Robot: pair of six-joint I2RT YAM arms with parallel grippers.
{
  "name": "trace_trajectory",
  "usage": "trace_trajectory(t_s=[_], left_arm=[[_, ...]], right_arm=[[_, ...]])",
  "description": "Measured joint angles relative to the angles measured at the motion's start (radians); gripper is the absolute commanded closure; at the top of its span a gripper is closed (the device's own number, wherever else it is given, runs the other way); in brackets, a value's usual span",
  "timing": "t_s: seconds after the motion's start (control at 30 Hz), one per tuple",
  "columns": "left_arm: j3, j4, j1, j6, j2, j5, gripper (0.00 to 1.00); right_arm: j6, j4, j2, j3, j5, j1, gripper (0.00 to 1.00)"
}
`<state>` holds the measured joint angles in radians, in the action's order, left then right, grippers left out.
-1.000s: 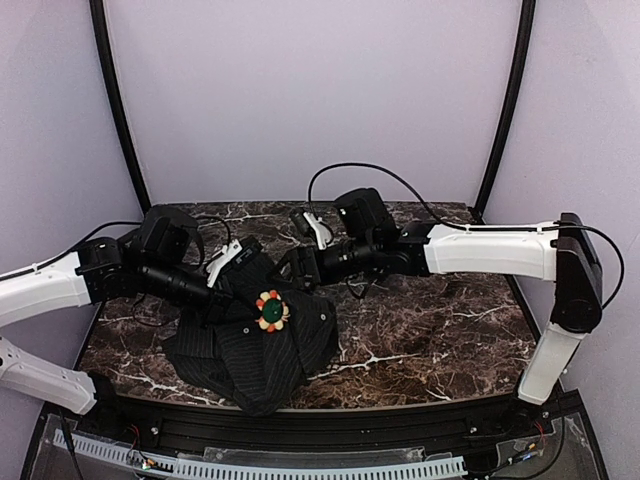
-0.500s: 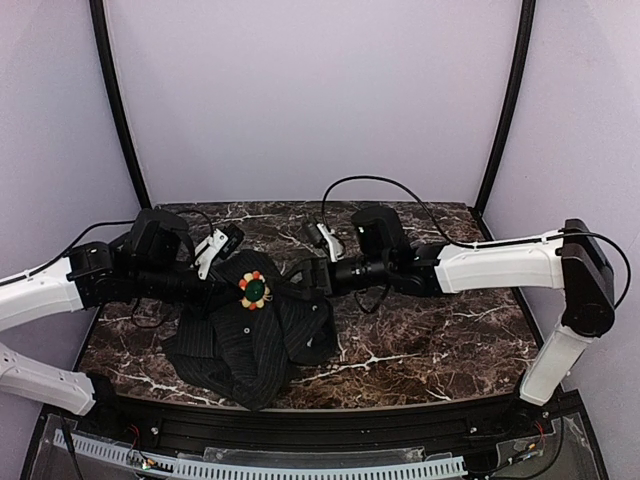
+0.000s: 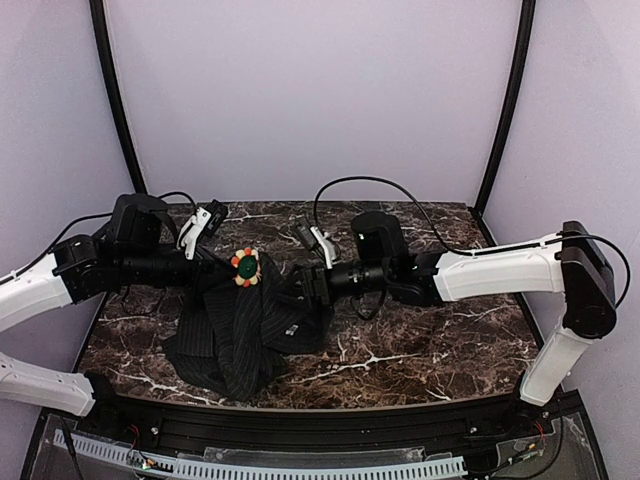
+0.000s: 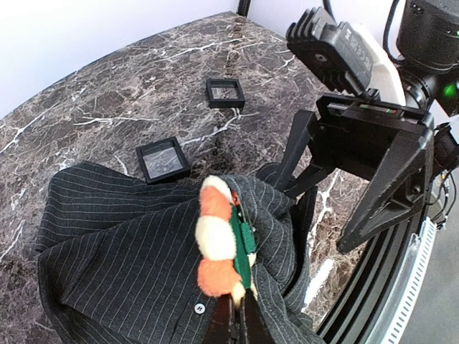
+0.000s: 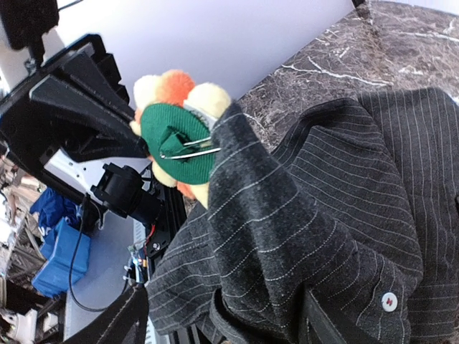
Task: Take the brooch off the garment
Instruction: Adjust the crumpled clothing at the center of the board.
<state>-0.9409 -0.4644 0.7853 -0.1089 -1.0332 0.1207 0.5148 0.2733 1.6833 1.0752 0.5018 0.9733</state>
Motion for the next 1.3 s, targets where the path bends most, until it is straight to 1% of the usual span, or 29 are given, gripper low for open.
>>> trace_trajectory(t_s=[0.07,0.23,0.4,0.53,0.67,0.97,1.3], left_arm=[[-0.006,0.006,-0.013,0.002,0.001,0.029,0.99],[-0.008,0.02,-0.034,0.008,0.008,0.082,0.99],[-0.008,0.024,-0.043,0.024,0.009,0.12,0.99],[-0.008,0.024,-0.045,0.029,0.01,0.117,0.99],[-0.008,0.03,-0.05,0.027,0.01,0.079,0.99],[0.027,0.093,-0.05,-0.005,0.006,-0.025,0.99],[0.123,0.195,-0.054,-0.053,0.022,-0.029,0.99]], right_arm=[[-0.006,0.01,0.002,0.0,-0.004,0.002,0.47],[-0.018,0.027,0.006,0.001,-0.021,0.006,0.72],[-0.024,0.03,0.014,0.002,-0.064,0.015,1.0],[-0.028,0.025,0.019,0.005,-0.101,0.018,1.0],[-0.024,0.026,0.019,0.018,-0.117,0.028,1.0],[0.021,0.06,0.023,0.06,-0.136,0.114,1.0],[0.049,0.094,0.132,0.194,-0.109,0.178,1.0]])
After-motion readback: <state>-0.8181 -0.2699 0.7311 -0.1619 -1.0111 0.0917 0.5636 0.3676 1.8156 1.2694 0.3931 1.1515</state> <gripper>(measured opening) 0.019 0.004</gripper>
